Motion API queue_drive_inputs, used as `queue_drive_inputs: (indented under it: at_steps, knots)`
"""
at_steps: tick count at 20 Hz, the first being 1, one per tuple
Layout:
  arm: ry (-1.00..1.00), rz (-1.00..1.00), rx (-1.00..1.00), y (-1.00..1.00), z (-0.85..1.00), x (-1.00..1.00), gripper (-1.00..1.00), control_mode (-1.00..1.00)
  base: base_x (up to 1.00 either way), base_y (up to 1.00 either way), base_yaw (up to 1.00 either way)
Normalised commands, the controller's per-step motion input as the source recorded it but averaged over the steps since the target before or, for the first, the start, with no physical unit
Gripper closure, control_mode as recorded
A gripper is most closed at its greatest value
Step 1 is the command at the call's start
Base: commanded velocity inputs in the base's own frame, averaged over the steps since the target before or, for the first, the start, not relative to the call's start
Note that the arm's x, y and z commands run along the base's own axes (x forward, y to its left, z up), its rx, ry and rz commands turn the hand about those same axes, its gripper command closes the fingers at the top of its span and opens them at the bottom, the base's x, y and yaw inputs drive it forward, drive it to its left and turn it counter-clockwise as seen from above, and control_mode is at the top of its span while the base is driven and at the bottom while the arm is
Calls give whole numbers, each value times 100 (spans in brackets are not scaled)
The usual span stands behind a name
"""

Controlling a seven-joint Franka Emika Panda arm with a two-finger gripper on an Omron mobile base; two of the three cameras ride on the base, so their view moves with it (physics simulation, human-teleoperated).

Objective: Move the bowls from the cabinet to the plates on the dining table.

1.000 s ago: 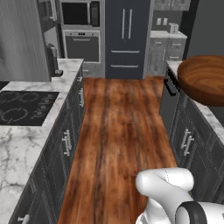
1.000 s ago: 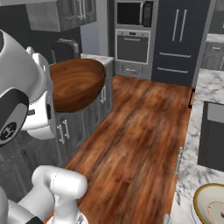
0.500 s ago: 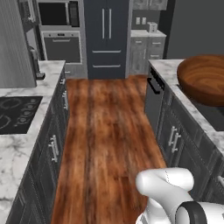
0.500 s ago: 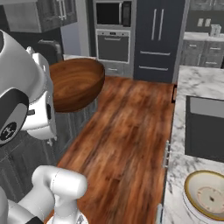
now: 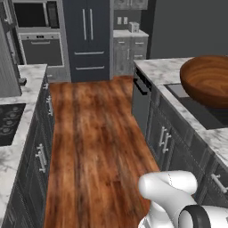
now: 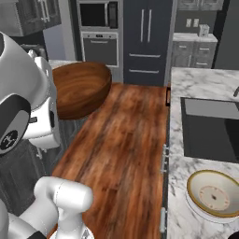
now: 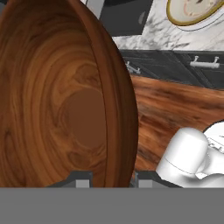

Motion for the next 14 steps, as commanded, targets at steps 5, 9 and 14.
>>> queue_drive_inputs:
  at_steps: [5,9,14]
  knots:
    - [0,0,0,0,0,0,100,100,0,4,-25]
    - [0,0,0,0,0,0,100,100,0,4,-25]
    - [0,0,0,0,0,0,100,100,0,4,-25]
